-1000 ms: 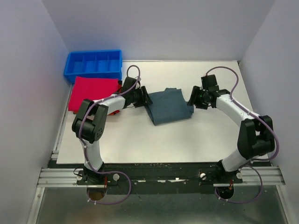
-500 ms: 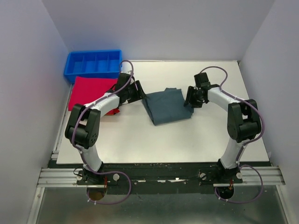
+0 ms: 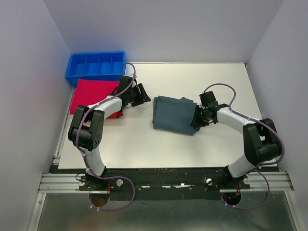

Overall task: Fold and stack the t-shirts
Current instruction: Fold the long partially folded tshirt into a neat square

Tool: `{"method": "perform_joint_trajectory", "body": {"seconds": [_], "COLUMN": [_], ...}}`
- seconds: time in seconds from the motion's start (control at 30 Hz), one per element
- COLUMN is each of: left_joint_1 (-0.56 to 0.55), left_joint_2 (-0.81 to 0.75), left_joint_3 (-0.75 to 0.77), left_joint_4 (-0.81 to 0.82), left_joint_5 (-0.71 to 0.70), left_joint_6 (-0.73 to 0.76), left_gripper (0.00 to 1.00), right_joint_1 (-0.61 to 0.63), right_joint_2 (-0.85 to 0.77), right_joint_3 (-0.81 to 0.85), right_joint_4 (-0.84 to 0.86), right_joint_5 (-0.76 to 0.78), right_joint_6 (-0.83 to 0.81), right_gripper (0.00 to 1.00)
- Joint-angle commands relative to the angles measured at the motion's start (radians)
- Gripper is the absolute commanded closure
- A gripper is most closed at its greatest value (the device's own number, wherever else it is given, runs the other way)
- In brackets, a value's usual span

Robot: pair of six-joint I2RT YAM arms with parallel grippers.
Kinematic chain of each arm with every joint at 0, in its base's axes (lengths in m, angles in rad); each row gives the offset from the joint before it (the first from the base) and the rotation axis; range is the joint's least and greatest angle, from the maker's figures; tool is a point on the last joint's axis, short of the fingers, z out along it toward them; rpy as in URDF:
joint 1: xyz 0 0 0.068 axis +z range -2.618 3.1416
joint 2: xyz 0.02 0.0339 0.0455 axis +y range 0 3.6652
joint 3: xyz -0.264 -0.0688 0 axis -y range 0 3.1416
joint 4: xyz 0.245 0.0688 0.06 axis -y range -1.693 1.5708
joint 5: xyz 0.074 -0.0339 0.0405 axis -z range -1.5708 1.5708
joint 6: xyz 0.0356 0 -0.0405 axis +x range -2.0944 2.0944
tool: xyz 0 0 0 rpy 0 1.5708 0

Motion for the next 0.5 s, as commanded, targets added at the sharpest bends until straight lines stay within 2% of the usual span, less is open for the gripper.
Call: {"method": "perform_joint_trajectory", "body": {"seconds": [0.0, 0.07, 0.17, 0.23, 0.33, 0.47], "left_joint_1": [-0.013, -0.028, -0.042, -0.046, -0.048, -0.048], "left_joint_2": [-0.005, -0.025, -0.037, -0.024, -0.007, 0.016], "left_joint_3": [-0.05, -0.079, -0.101, -0.087, -0.052, 0.0], "left_joint_4": [0.059, 0.059, 0.088, 0.09, 0.104, 0.121], "left_joint_5": [0.078, 0.076, 0.073, 0.079, 0.107, 0.119], "left_joint_6": [-0.01, -0.01, -0.006, 0.0, 0.026, 0.064], "left_gripper": [0.35, 0.35, 0.35, 0.35, 0.37, 0.4], "right_joint_1": [0.017, 0.017, 0.017, 0.017, 0.007, -0.013], "right_joint_2": [-0.098, -0.136, -0.158, -0.142, -0.107, -0.047], "right_joint_3": [-0.083, -0.1, -0.071, -0.018, 0.064, 0.148], "right_joint_4": [0.018, 0.009, -0.026, -0.068, -0.108, -0.111], "right_joint_5": [-0.025, -0.014, 0.041, 0.079, 0.148, 0.168], "right_joint_6": [0.022, 0.025, 0.033, 0.028, 0.039, 0.033], "right_gripper": [0.71, 0.71, 0.56, 0.5, 0.48, 0.48]}}
